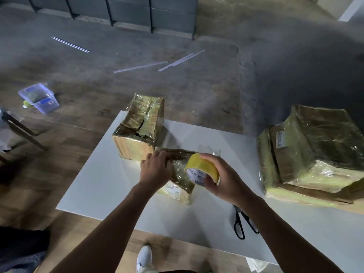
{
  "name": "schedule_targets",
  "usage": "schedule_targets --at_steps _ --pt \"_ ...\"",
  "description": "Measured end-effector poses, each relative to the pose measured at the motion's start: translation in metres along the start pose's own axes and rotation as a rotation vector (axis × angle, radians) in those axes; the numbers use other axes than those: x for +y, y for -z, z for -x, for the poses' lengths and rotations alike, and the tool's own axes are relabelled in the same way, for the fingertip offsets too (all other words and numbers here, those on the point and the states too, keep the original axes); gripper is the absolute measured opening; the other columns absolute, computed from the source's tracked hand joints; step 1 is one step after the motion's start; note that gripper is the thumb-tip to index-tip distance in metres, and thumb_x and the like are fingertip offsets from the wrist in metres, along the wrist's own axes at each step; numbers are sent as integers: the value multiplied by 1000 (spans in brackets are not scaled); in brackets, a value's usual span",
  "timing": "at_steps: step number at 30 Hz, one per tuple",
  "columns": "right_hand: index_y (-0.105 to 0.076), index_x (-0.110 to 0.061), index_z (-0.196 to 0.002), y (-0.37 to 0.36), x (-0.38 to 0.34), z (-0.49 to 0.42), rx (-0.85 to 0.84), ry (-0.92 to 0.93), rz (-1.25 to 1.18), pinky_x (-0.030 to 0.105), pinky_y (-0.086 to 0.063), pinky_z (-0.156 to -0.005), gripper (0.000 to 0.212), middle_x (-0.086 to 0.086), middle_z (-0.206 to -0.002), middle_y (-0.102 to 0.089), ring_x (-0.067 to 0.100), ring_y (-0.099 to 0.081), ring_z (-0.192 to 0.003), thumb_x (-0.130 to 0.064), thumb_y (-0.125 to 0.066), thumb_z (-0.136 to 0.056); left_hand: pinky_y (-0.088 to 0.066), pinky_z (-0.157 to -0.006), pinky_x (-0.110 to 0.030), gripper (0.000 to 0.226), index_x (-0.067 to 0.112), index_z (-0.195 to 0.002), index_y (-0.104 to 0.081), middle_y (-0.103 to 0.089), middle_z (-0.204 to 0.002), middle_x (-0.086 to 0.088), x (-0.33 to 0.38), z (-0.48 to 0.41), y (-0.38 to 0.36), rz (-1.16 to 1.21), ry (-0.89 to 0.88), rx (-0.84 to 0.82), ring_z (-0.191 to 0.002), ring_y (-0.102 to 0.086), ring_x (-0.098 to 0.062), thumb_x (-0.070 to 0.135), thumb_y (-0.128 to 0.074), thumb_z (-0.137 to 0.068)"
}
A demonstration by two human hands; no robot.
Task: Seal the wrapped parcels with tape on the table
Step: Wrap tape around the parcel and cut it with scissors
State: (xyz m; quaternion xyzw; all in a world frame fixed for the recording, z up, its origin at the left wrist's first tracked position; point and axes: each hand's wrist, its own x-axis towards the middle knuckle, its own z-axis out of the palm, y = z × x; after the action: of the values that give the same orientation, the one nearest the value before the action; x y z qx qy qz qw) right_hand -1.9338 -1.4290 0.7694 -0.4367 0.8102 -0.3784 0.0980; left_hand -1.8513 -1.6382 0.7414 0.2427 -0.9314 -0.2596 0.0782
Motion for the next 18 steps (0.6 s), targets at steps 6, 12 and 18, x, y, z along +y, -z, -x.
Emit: schedule_targets --at_steps 6,12,18 --pt "-53 -40 -125 37 3 3 -19 48 283 21 -47 -71 51 -11 -98 -52 10 -58 -86 -31 -75 -80 -37 -93 -42 20 13 -108 -54 -55 -115 -6 -5 -5 -1 -89 6 -40 -107 -49 -26 28 -45 -97" --pt "-58 -40 -125 31 28 32 -200 -137 518 22 -35 -62 46 -4 -90 -48 22 -59 -70 -34 -69 -81 -42 -74 -40 15 6 -96 -56 -61 -98 -12 11 -3 1 -191 -128 -19 -93 -57 -32 16 -62 -86" --pt "-52 -44 -130 9 34 33 -205 -212 544 23 -32 -70 44 -5 -98 -45 29 -59 -78 -44 -62 -87 -44 -82 -30 35 10 -112 -57 -62 -112 -9 32 -3 5 -262 -156 -125 -103 -59 -26 36 -56 -88"
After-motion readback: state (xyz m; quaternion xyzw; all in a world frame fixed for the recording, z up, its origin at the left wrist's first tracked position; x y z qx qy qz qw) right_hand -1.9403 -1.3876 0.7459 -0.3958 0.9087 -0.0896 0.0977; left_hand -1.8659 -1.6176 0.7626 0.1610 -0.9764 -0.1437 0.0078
